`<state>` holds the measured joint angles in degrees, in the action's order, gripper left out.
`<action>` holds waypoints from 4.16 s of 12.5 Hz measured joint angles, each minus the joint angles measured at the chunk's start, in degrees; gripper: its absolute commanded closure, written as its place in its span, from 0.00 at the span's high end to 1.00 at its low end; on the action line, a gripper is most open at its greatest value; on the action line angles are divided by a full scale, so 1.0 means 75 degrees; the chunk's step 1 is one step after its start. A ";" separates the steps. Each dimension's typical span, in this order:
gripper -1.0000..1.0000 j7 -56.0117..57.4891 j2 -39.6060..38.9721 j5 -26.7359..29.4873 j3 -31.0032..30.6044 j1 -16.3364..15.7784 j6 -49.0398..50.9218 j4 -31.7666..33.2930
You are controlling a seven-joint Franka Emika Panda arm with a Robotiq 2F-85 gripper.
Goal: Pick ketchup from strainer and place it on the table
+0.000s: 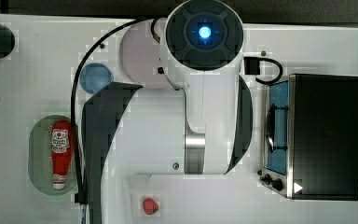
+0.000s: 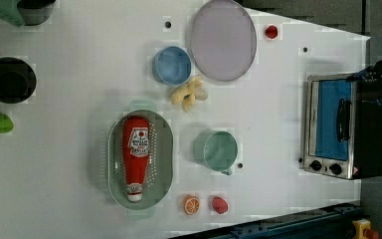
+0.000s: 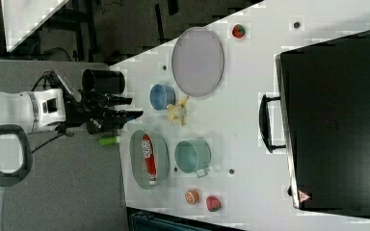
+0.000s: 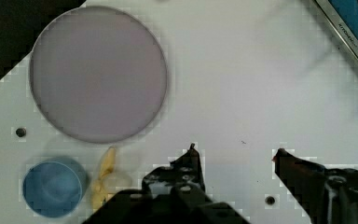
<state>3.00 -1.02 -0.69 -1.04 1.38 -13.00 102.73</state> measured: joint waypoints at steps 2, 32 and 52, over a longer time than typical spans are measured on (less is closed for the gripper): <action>0.90 0.0000 0.1242 0.0245 -0.0358 0.0542 0.0950 0.1283; 1.00 -0.1968 -0.3603 -0.2536 -0.5453 0.0091 -0.6107 0.3342; 0.56 -0.3136 -0.3047 -0.1958 -0.6501 0.0433 -0.4735 0.2716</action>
<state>-20.52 -23.88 -15.37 -49.80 4.62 -48.51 123.10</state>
